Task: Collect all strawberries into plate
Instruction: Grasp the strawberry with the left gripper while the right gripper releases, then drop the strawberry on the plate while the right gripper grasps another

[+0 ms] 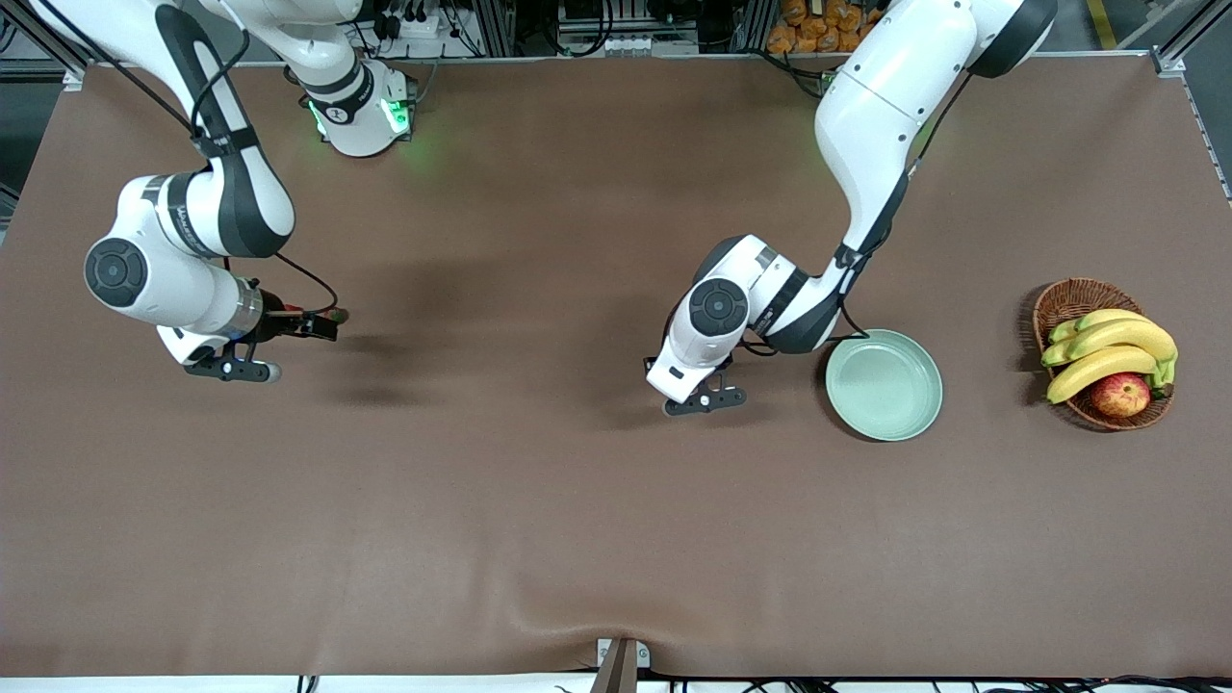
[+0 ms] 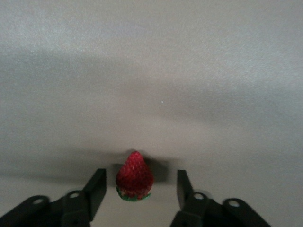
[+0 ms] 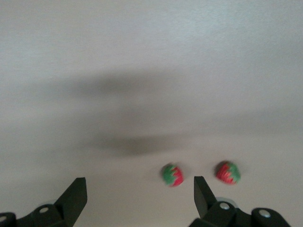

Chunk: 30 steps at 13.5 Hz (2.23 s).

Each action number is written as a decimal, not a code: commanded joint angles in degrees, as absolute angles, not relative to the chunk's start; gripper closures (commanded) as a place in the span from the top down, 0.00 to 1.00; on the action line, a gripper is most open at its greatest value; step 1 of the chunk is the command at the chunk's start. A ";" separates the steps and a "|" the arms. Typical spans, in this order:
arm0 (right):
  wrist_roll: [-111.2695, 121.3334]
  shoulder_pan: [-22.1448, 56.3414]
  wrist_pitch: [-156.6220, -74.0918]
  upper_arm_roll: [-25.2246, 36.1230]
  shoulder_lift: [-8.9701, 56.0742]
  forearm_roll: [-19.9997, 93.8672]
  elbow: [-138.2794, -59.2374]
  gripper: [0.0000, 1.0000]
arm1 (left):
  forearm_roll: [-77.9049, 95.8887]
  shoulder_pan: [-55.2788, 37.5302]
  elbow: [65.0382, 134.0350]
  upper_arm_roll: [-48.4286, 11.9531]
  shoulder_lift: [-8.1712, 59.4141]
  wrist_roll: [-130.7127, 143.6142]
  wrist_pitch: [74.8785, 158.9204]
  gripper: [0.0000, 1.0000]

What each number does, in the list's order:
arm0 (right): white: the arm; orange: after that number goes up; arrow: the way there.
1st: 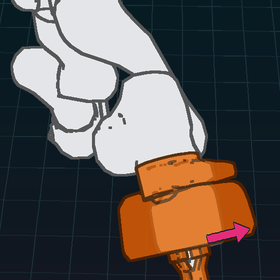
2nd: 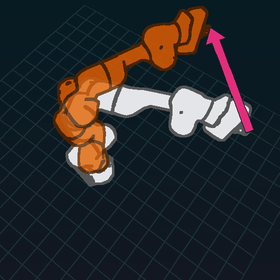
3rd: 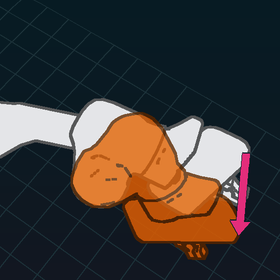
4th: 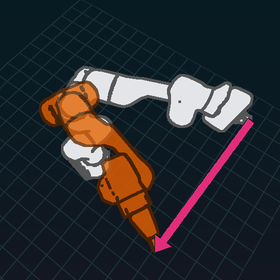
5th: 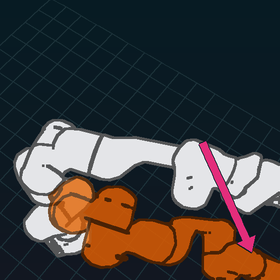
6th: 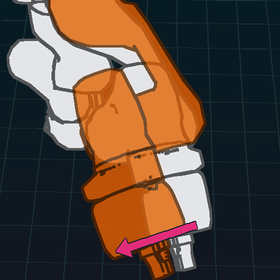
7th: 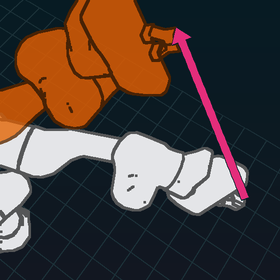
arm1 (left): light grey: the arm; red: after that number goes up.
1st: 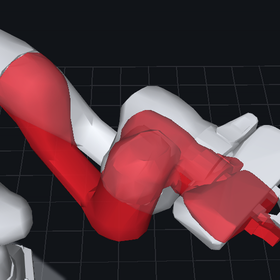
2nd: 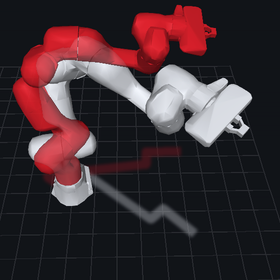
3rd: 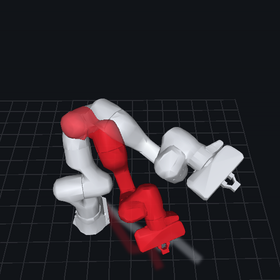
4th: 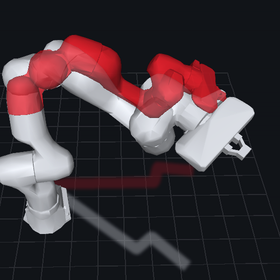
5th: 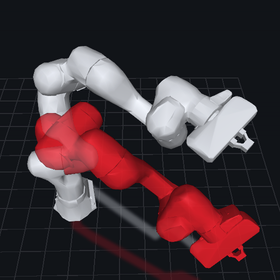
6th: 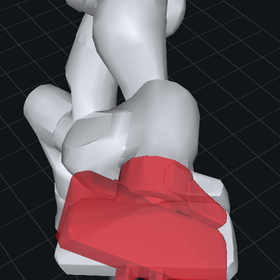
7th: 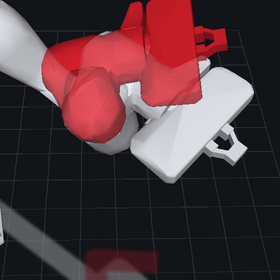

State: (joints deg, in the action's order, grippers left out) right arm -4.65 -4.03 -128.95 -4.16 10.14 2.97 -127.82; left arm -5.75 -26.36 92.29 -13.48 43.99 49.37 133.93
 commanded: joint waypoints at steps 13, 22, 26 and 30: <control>-1.67 -5.27 -142.38 -3.16 15.91 1.93 -138.51 0.77 | -10.44 -10.40 103.07 -13.01 27.00 38.62 117.77 0.00; -2.37 -5.01 -137.39 -3.43 14.94 2.55 -137.65 0.00 | -21.08 1.57 113.55 -13.18 29.18 26.72 131.91 0.40; -2.46 -3.87 -126.41 -3.52 15.73 7.28 -125.89 0.00 | -22.24 2.64 112.94 -13.71 26.73 27.15 131.75 1.00; -9.55 -0.54 -119.19 -3.69 18.97 11.16 -113.50 0.00 | -17.60 2.55 108.04 -17.22 21.10 27.60 124.40 1.00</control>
State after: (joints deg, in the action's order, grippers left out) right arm -4.90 -2.66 -122.25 -3.50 16.28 10.09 -119.73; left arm -20.30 2.27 110.15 -15.38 25.16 27.38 129.78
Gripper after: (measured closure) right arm 0.678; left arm 0.000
